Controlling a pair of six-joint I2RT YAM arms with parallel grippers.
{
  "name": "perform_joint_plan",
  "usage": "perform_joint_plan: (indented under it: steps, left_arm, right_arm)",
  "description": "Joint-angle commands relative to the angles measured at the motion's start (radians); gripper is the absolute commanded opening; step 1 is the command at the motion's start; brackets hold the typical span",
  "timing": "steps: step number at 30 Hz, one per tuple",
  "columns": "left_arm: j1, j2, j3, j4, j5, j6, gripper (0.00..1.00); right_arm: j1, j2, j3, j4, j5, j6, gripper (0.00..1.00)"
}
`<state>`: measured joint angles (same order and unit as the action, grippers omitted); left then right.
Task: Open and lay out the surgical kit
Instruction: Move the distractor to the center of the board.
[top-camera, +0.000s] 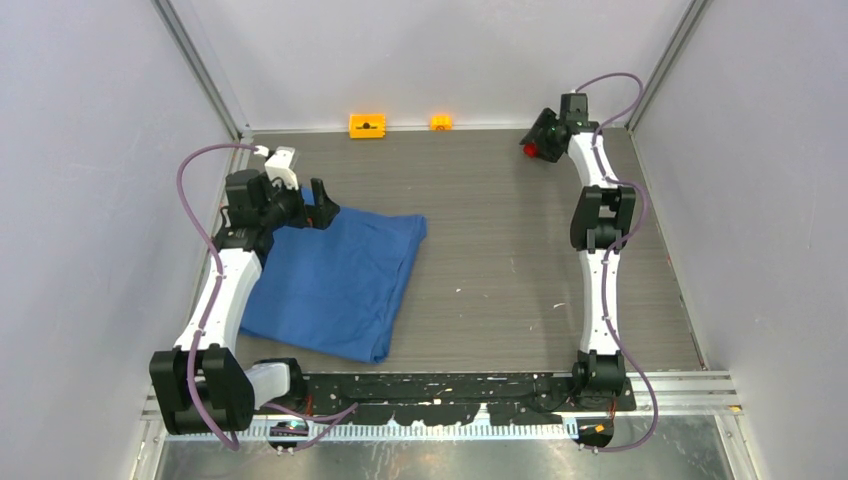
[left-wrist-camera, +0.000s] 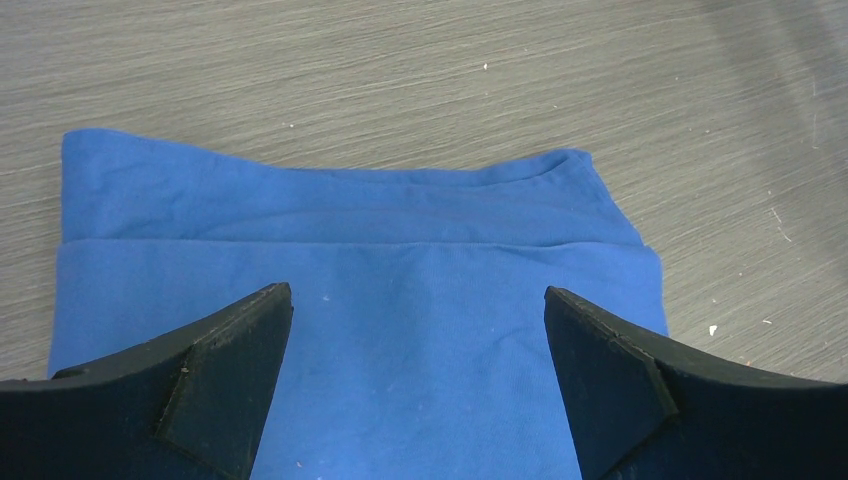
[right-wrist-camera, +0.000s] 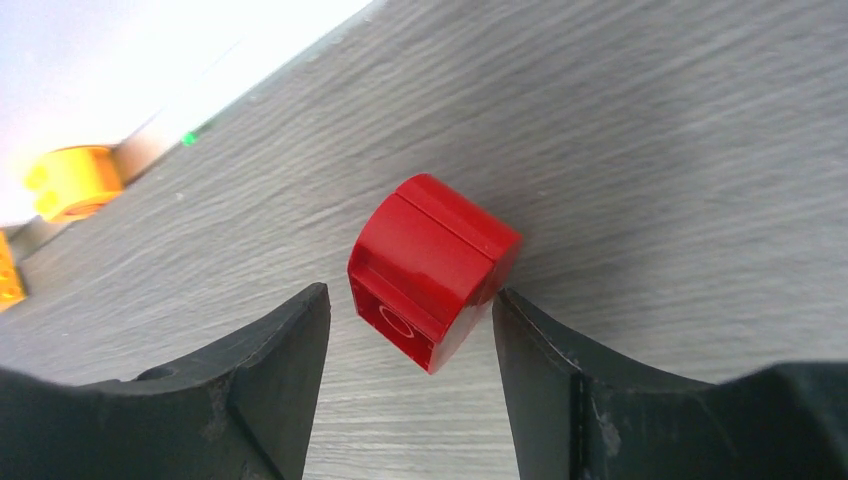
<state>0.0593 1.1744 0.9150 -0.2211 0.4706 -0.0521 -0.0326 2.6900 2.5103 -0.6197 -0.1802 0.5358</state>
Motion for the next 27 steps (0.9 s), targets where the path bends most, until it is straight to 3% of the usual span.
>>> perform_joint_plan:
  steps: [1,10,17,23,27]
  left_arm:
    - [0.004,0.005,0.035,0.003,-0.015,0.029,1.00]
    - [0.006,0.014,0.020,0.017,-0.019,0.041,1.00]
    - [0.005,0.006,0.013,0.022,-0.020,0.039,1.00]
    - [0.005,-0.024,0.004,0.027,-0.019,0.038,1.00]
    - [0.004,-0.039,0.009,0.025,-0.018,0.046,1.00]
  right_arm:
    - [0.013,0.039,0.073,0.094,-0.100,0.070,0.66]
    - [0.013,0.121,0.115,0.255,-0.208,0.157,0.70]
    - [0.012,0.112,0.123,0.280,-0.272,0.174,0.77]
    - [0.009,0.014,0.025,0.229,-0.274,0.139,0.86]
    - [0.010,-0.132,-0.160,0.226,-0.247,0.084,0.86]
